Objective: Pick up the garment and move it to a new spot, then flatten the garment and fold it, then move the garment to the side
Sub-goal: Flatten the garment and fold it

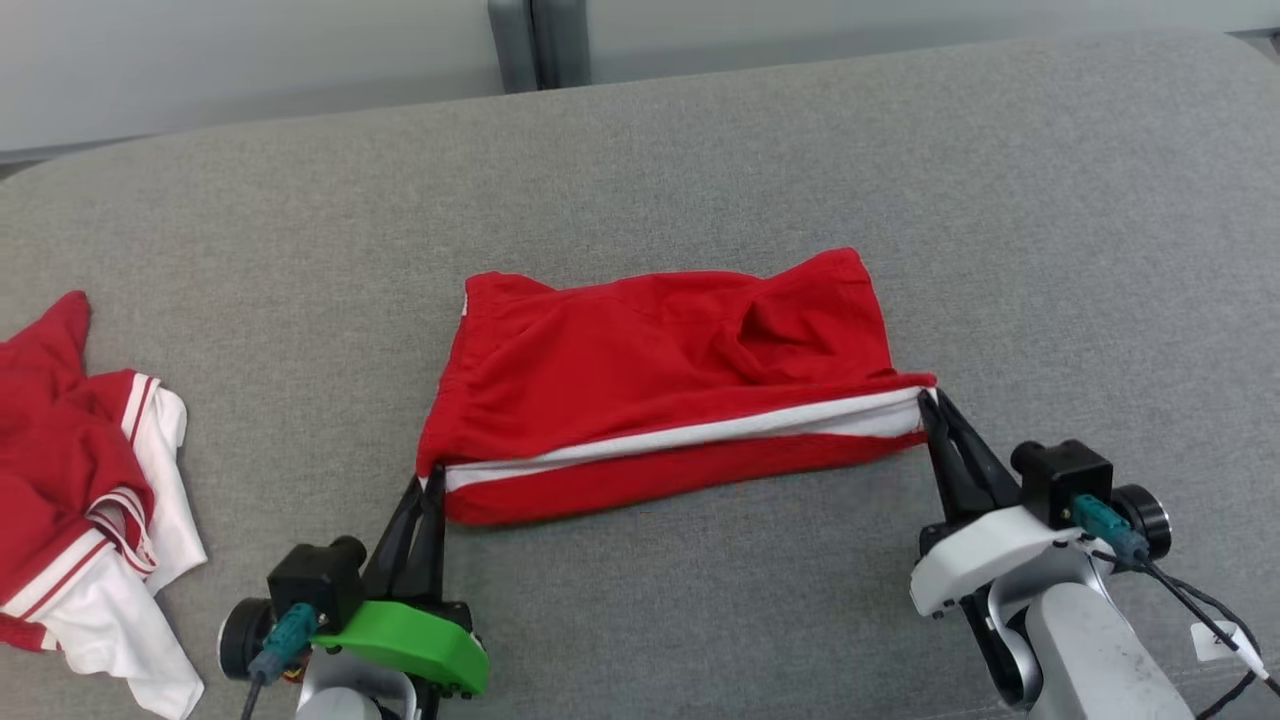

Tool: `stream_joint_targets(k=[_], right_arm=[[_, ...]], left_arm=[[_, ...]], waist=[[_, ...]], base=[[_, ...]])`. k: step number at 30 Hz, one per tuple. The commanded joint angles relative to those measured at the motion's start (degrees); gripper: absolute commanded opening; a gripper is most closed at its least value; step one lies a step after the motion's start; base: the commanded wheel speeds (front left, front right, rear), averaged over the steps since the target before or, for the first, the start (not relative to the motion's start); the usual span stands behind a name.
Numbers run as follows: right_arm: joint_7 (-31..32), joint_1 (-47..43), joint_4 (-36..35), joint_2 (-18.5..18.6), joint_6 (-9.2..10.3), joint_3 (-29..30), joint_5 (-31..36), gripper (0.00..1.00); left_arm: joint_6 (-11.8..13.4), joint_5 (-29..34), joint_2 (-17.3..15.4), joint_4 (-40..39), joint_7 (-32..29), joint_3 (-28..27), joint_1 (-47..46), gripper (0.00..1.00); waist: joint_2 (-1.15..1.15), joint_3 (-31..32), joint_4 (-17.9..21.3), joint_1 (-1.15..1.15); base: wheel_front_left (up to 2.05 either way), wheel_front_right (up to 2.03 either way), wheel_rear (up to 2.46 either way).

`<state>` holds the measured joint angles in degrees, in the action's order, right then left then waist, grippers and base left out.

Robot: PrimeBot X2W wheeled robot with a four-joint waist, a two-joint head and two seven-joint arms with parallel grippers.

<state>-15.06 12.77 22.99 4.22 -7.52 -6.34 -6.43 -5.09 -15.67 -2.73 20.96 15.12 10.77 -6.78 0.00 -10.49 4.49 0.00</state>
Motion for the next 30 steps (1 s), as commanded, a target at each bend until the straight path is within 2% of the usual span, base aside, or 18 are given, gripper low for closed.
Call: stream_joint_targets(k=[1, 8, 11, 12, 18, 23, 30], right_arm=[[-0.17, 1.09, -1.38, 0.2, 0.05, 0.1, -0.3, 0.0], [-0.17, 6.27, -8.68, 3.31, 0.07, -1.36, -2.57, 0.0], [-0.17, 10.24, -10.74, 5.43, 0.08, -1.87, -3.69, 0.0], [-0.17, 11.97, -11.43, 6.24, 0.09, -2.11, -4.25, 0.0], [-0.17, 20.08, -12.15, 9.56, 0.13, -2.59, -7.11, 0.0], [-0.17, 26.28, -8.79, 11.07, 0.13, -4.69, -7.72, 0.0], [-0.17, 40.23, -1.23, 10.33, 0.09, -6.75, -6.42, 0.0]], left_arm=[[-0.4, 0.34, -0.31, -1.34, 0.05, -1.03, -0.12, 0.0], [-1.87, 2.96, -1.44, -7.07, 0.06, -5.9, -5.75, 0.0], [-2.17, 3.57, -3.9, -7.27, 0.05, -5.71, -9.97, 0.0], [-2.24, 4.25, -5.64, -7.33, 0.05, -5.21, -12.03, 0.0], [-2.25, 2.76, -10.42, -6.3, -1.13, -4.12, -21.84, 0.0], [-2.27, 0.51, -10.97, -2.07, -5.14, -2.44, -29.03, 0.0], [-1.8, 2.75, -10.34, 6.75, -4.39, 0.01, -43.39, 0.0]], waist=[[0.0, 2.96, -0.44, 0.0], [0.0, 9.51, -0.7, 0.0], [0.0, 10.84, -0.59, 0.0], [0.0, 11.2, -0.51, 0.0], [0.0, 11.36, -0.51, 0.0], [0.0, 7.54, -0.61, 0.0], [0.0, -5.21, -0.32, 0.0]], base=[[0.0, 0.0, 0.0], [0.0, 0.0, 0.0], [0.0, 0.0, 0.0], [0.0, 0.0, 0.0], [0.0, 0.0, 0.0], [0.0, 0.0, 0.0], [0.0, 0.0, 0.0]])
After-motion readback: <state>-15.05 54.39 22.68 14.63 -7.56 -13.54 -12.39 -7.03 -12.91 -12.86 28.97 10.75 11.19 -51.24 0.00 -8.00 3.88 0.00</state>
